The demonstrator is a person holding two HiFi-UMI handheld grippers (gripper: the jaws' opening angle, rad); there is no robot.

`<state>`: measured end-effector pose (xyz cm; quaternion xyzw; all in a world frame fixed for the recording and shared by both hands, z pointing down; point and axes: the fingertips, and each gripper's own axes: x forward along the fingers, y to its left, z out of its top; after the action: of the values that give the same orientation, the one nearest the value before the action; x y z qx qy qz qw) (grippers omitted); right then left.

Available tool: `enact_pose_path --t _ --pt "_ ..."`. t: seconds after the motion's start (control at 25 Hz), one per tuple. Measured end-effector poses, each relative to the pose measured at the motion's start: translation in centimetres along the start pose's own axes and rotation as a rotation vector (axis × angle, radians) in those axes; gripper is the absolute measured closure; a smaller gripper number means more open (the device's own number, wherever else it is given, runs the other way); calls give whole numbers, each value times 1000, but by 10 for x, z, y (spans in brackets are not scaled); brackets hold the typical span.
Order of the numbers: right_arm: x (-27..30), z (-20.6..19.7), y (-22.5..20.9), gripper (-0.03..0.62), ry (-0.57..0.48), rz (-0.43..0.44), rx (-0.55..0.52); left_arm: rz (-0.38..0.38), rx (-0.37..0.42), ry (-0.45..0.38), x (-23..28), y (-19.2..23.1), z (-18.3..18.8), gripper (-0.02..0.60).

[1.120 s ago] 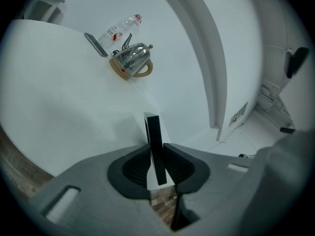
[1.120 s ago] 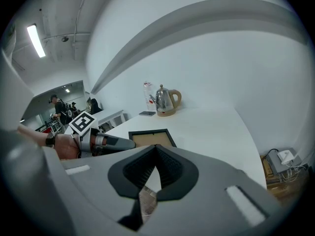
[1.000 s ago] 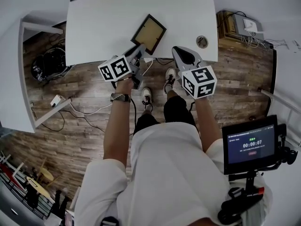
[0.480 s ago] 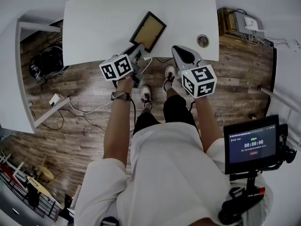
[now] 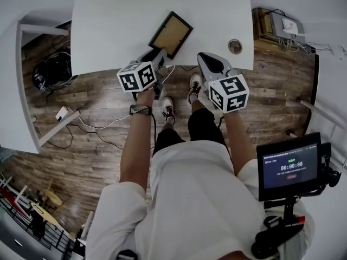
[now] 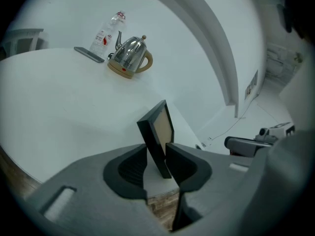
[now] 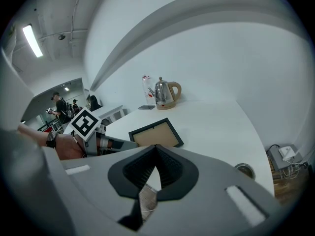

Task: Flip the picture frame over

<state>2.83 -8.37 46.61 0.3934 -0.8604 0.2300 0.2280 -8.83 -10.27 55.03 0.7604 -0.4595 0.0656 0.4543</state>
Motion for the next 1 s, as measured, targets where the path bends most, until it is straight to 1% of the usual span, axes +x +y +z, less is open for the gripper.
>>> enact_pose_path --t 0.24,0.36,0.64,0.84,1.0 --pt "-1 -3 -1 592 6 -5 5 93 79 4 0 5 2 437" --pt "-1 -3 -3 591 6 -7 5 130 89 2 0 10 3 423" --pt "0 -5 -4 592 10 -12 7 171 91 15 0 16 2 411" --pt "1 -2 -4 592 11 -11 0 164 88 30 -1 19 2 407" --pt "1 -2 -5 592 7 -13 2 182 78 40 -2 22 0 403"
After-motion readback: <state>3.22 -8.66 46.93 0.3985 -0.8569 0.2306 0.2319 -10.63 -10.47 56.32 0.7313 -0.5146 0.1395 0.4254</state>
